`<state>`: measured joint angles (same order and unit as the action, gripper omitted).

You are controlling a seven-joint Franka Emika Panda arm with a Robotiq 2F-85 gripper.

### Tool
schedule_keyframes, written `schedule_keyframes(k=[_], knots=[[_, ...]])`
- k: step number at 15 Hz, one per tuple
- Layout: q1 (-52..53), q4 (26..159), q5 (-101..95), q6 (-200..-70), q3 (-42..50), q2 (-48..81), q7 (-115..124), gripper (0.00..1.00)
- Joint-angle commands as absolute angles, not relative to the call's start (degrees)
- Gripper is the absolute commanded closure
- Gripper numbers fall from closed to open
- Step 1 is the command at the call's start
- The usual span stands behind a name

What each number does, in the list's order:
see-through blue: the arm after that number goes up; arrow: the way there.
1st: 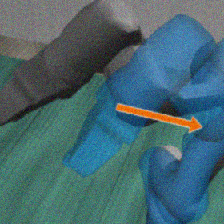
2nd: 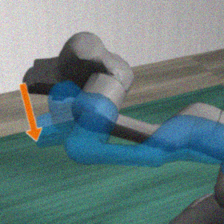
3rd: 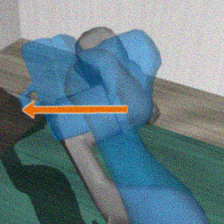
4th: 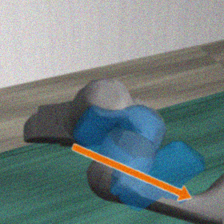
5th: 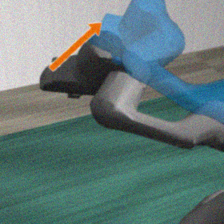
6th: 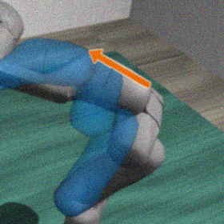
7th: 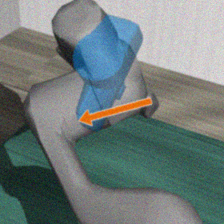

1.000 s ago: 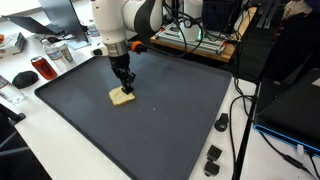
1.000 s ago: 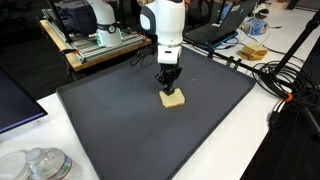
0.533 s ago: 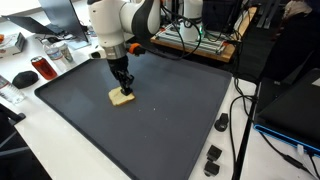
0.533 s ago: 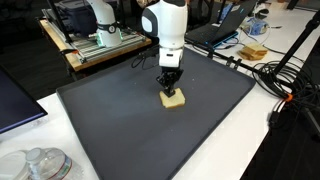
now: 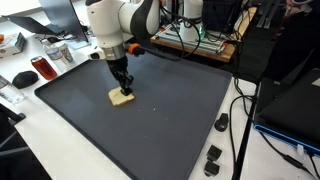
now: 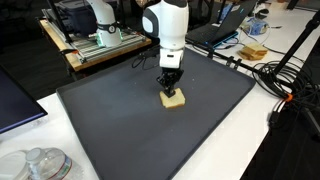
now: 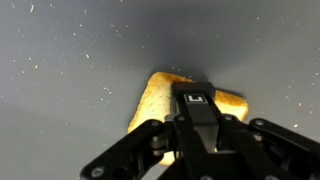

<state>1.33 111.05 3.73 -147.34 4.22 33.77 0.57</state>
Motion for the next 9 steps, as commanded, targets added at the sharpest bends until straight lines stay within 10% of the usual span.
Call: schedule_keyframes(k=[1,9], knots=[[0.4,107.7,3.1,-150.3,3.1,41.3,2.0,0.95],[0.8,107.9,2.8,-152.1,3.3,42.4,2.4,0.95]])
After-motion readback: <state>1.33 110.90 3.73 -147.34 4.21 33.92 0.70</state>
